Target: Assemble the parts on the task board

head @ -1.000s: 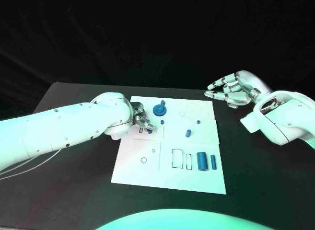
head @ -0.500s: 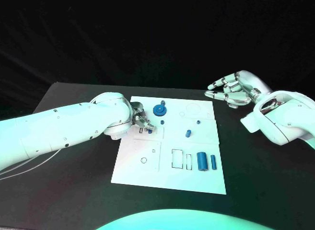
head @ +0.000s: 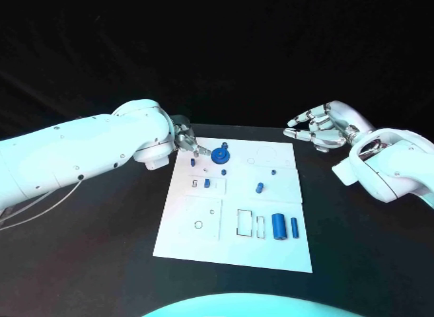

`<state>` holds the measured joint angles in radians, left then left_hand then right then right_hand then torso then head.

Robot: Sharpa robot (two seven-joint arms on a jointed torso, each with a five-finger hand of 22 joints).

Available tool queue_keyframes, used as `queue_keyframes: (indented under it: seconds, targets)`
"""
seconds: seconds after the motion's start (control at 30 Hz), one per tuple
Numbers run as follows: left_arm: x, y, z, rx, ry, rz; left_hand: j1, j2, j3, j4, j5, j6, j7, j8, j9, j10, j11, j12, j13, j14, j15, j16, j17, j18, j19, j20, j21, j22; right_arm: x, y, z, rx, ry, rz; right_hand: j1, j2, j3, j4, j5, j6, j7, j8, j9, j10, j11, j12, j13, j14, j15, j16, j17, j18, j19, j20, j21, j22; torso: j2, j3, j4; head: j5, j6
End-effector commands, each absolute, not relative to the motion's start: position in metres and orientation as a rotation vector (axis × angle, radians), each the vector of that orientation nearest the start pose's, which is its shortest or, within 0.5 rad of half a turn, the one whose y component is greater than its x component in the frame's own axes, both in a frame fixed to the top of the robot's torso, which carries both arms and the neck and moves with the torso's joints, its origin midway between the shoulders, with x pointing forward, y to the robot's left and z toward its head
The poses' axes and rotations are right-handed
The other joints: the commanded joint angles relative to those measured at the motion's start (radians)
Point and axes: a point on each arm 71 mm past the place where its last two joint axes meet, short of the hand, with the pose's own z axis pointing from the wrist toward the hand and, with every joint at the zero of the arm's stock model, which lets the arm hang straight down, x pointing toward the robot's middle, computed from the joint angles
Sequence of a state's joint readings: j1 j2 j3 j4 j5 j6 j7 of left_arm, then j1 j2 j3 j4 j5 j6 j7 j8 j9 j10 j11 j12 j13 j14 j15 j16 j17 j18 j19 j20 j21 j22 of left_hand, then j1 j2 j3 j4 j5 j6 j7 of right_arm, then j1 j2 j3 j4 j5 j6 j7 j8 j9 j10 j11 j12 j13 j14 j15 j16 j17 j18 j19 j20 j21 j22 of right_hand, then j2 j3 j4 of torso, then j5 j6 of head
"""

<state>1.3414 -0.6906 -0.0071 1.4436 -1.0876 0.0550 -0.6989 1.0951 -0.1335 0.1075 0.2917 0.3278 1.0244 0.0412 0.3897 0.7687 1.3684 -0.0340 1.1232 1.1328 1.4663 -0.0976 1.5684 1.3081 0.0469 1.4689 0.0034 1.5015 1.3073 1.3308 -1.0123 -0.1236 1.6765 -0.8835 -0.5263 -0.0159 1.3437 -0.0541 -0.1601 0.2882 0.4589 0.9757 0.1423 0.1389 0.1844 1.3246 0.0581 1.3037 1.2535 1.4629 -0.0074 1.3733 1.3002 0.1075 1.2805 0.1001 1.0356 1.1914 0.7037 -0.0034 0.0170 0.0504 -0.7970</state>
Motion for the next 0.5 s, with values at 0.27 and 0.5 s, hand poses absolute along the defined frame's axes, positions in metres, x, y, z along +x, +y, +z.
queue_keyframes:
  seconds: [0.27,0.5]
  targets:
    - [0.553,0.191,-0.128,-0.276,2.150,-0.164,0.018,0.017,-0.033,0.000,0.001,-0.011,0.009,-0.040,-0.033,-0.006,0.012,-0.004,-0.002,0.105,0.017,0.002,0.263,-0.013,0.031,0.011,-0.006,0.111,0.470,-0.246,-0.138,0.381,1.557,0.876,-0.014,0.001,-0.010,0.000,-0.007,-0.002,-0.002,0.005,0.002,-0.003,0.000,-0.003,0.000,0.039,-0.007,-0.004,0.002,0.011,0.001,-0.006,-0.004,0.000,0.003,-0.0010,-0.0010,0.007,0.016]
    - [0.565,0.193,-0.137,-0.281,2.175,-0.111,0.022,0.021,-0.039,0.000,0.001,-0.011,0.011,-0.048,-0.040,-0.008,0.014,-0.006,-0.004,0.105,0.018,0.002,0.263,-0.013,0.030,0.013,-0.007,0.110,0.469,-0.245,-0.139,0.380,1.558,0.879,-0.014,0.001,-0.010,0.000,-0.007,-0.002,-0.002,0.005,0.002,-0.003,0.000,-0.003,0.000,0.039,-0.007,-0.004,0.002,0.011,0.001,-0.006,-0.004,0.000,0.005,-0.0022,-0.0005,0.011,0.017]
